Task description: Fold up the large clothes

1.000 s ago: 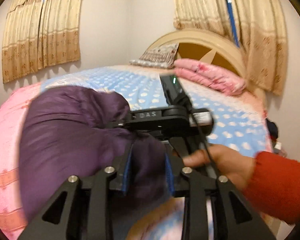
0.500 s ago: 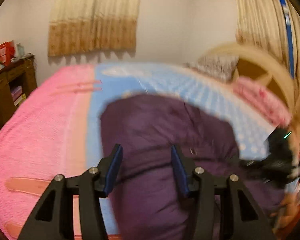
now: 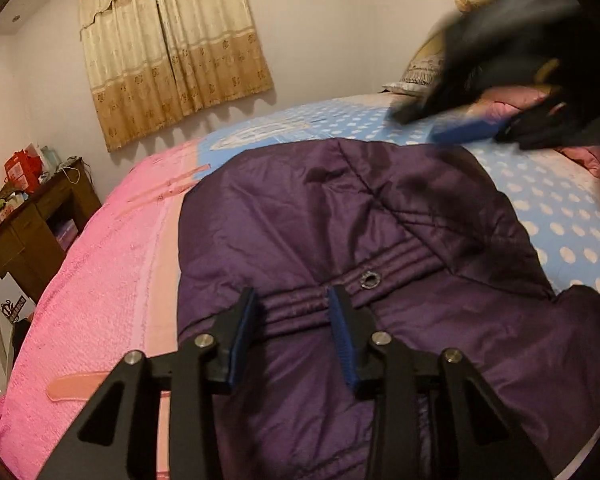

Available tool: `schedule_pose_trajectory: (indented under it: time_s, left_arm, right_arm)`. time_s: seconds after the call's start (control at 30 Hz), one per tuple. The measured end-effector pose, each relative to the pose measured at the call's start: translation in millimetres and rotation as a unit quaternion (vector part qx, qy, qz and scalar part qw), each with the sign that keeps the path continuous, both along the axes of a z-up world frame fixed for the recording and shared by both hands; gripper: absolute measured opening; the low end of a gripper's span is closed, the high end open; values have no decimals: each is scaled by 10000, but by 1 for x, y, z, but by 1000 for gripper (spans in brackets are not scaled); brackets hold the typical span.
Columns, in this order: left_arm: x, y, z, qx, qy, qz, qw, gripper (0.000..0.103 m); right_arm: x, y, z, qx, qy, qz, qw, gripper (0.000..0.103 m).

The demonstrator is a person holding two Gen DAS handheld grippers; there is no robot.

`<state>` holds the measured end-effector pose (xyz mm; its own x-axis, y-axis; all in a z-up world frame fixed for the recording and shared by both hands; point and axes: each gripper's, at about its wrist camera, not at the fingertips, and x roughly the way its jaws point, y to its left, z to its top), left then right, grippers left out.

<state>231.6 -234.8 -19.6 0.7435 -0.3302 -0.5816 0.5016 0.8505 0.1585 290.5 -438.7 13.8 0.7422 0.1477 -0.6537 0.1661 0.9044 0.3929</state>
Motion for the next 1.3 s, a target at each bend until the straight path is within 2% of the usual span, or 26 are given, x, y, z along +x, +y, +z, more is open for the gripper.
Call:
schedule_pose_trajectory:
  time_s: [0.07,0.1,0.13,0.23,0.37,0.47,0.5,0.53,0.6,0.67,0.77,0.9,0.97,1.03,1.17,1.3]
  left_arm:
    - [6,8,-2,-283,206,-59,9994,38]
    - [8,9,-4,-373,265,-92,9989,38]
    - [8,7,-4,-349,243,-93,9991,38]
    - [7,1,-9,-345,96,-28,9994,38]
    - [9,3,-6,-431,152,40,9989,38]
    - [2,9,5,-327,215,-130,9991,40]
    - [0,13,12,-321,298,-270,9987,46]
    - [1,18,21,-344,347,-354,9982,59]
    - [5,25,37,-387,232,-245,9987,78]
    - [19,30,56,-591,131,-63,9981,78]
    - [61,17,67,-751,351,262,9962,80]
    - [113,-16,27,-158,901,807,9925,80]
    - [123,-19,10,-91,1150,882,9894,82]
    - [120,-20,5,-39,1046,954,9899,87]
    - [116,-34,-8,470,677,1200,9893,98]
    - [121,-35,-13,585,561,1238,9890,99]
  right_arm:
    - [20,2,-42,-437,494,-184,9977,37]
    - [22,0,-55,-457,507,-169,9975,37]
    - [20,-1,-67,-489,302,-214,9981,37]
    - [15,1,-75,-808,43,-324,9962,37]
    - [22,5,-76,-1065,199,-378,9934,37]
    - [17,5,-77,-1090,177,-394,9931,37]
    - [16,4,-76,-1064,160,-411,9933,37]
    - [13,1,-76,-980,112,-419,9942,37]
    - [12,-4,-76,-798,10,-435,9959,37]
    - [10,-6,-78,-680,-72,-429,9967,37]
    - [10,-8,-78,-585,-109,-422,9973,37]
    - [9,-7,-79,-571,-137,-444,9973,37]
    - [9,-9,-79,-510,-158,-452,9975,37]
    - [9,-13,-82,-393,-202,-425,9981,37]
    - [10,-22,-84,-29,-259,-408,9988,37]
    - [8,-12,-73,-292,-141,-535,9980,37]
